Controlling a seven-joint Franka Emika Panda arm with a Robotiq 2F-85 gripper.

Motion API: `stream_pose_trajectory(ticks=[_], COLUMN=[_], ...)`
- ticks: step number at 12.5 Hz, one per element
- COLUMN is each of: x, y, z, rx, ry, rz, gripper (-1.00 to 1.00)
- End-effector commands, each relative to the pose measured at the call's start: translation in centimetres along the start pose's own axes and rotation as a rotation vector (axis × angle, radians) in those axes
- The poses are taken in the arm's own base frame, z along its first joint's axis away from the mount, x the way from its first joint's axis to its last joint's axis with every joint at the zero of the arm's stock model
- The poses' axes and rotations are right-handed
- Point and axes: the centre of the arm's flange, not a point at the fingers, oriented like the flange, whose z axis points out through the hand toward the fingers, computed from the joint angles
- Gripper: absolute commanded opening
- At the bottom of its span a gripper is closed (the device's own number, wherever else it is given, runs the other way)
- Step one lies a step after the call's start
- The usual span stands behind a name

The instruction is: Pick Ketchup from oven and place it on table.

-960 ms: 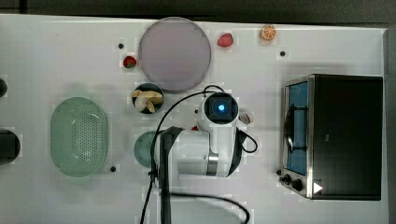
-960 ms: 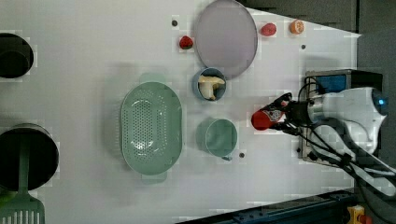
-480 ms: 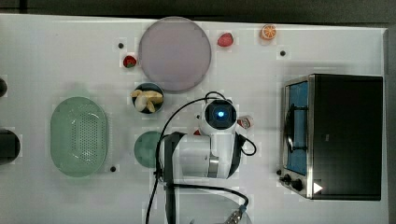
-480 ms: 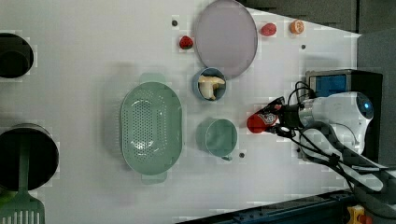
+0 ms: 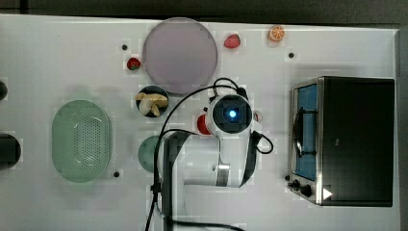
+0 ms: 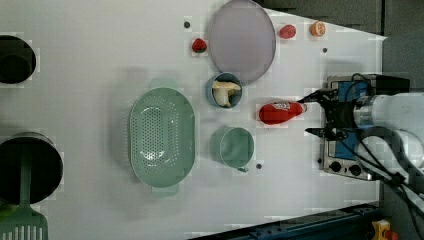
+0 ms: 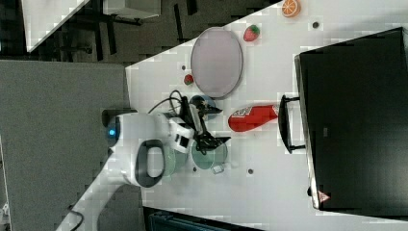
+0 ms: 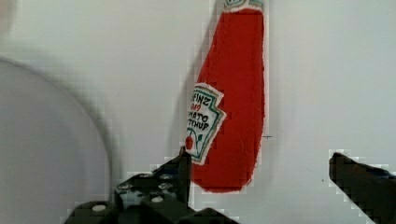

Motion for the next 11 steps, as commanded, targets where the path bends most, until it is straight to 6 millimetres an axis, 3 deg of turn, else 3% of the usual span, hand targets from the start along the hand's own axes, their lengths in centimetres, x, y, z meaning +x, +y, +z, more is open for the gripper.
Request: stream_pose_trajectory(ticks=[1, 5, 6, 8, 11], x=[0.5, 0.8, 0.8, 0.1, 0.2], y=[-2.3, -1.4, -0.8, 0.2, 0.1], z=[-9.4, -24.0, -26.8, -29.4, -30.6], rx=[0.067, 0.098, 0.083, 0.024, 0.047], ry=[0.006, 0.016, 0.01, -0.01, -0.003], rz=[0.041, 0.047, 0.05, 0.042, 0.044], gripper=[1.0, 1.0, 1.0, 1.0, 1.0])
